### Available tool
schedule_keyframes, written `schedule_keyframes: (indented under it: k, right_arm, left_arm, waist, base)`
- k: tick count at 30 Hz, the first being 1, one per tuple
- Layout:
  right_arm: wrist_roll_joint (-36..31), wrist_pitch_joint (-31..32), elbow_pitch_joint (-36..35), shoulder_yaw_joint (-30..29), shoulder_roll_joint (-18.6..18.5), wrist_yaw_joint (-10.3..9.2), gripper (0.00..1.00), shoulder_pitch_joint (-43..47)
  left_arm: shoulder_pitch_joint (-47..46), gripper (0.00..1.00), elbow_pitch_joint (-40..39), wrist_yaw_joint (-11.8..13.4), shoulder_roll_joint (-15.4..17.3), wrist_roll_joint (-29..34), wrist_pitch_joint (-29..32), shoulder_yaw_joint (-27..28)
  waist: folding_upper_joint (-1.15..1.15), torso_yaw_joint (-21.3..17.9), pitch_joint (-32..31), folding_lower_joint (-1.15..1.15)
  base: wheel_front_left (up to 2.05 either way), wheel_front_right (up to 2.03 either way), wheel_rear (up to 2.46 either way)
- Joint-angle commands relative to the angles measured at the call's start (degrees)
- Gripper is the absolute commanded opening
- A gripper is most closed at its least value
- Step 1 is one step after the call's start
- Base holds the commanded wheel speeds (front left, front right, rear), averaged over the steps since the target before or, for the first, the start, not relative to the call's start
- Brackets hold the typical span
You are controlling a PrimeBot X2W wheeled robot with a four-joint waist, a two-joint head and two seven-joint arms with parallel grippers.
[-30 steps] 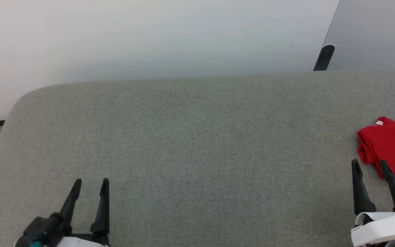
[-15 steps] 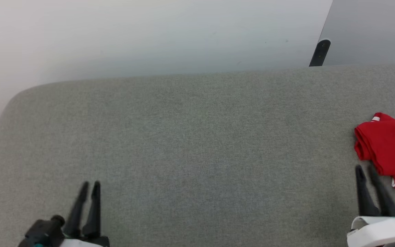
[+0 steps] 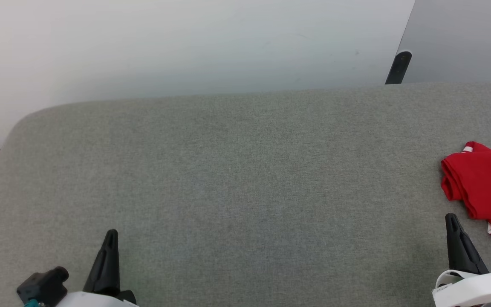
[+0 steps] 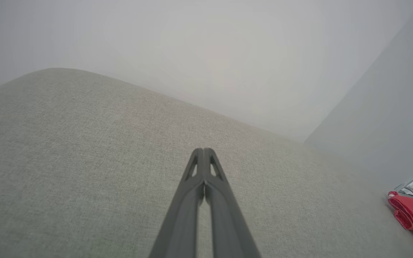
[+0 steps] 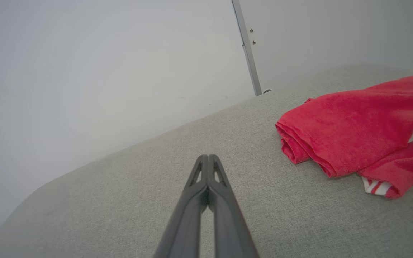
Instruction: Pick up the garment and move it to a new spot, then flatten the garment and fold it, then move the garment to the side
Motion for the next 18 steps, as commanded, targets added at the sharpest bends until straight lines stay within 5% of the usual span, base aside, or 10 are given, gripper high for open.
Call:
schedule_keyframes:
  k: [1,18]
  right_arm:
    - [2.5,0.4,-0.5,-0.2,-0.1,-0.01,0.0,-1.7]
    - [16.9,3.1,1.6,-0.5,0.5,-0.03,0.0,-2.9]
  left_arm:
    - [-1.5,0.0,-0.4,-0.2,0.1,-2.4,0.5,0.5]
    - [-3.2,0.0,1.3,-0.4,-1.3,-16.3,4.4,1.5]
  waist:
    - [0.0,0.0,0.0,0.0]
    - [0.0,0.3,-0.5,0.0]
  base:
    - [0.0,0.0,0.0]
    - [0.0,0.0,0.0]
